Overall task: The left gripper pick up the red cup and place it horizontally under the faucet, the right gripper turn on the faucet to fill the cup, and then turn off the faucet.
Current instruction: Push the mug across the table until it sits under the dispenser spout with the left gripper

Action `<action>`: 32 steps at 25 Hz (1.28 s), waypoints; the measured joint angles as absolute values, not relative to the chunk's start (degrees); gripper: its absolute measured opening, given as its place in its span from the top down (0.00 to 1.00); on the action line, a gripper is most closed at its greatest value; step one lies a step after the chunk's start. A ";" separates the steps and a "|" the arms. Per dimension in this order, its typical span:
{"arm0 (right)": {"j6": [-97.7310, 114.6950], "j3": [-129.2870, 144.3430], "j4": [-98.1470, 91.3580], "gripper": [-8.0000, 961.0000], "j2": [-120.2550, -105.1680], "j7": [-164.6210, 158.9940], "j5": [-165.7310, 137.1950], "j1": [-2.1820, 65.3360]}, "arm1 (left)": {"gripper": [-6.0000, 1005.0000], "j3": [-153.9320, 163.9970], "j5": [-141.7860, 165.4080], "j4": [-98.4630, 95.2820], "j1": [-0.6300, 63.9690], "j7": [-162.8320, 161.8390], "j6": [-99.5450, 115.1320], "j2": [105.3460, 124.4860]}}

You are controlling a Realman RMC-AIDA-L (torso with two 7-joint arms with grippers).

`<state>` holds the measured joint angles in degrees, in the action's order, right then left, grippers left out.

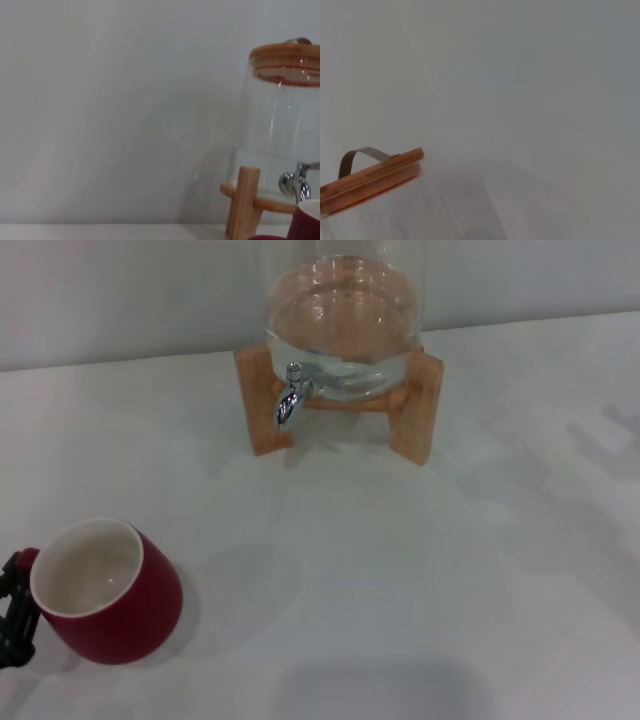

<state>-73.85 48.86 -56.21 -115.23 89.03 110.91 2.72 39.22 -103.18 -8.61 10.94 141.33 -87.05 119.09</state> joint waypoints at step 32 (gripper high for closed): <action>-73.82 48.46 -55.54 0.19 -115.13 89.03 110.45 2.76 | 0.85 38.76 -95.57 -27.02 11.18 113.20 -79.68 119.02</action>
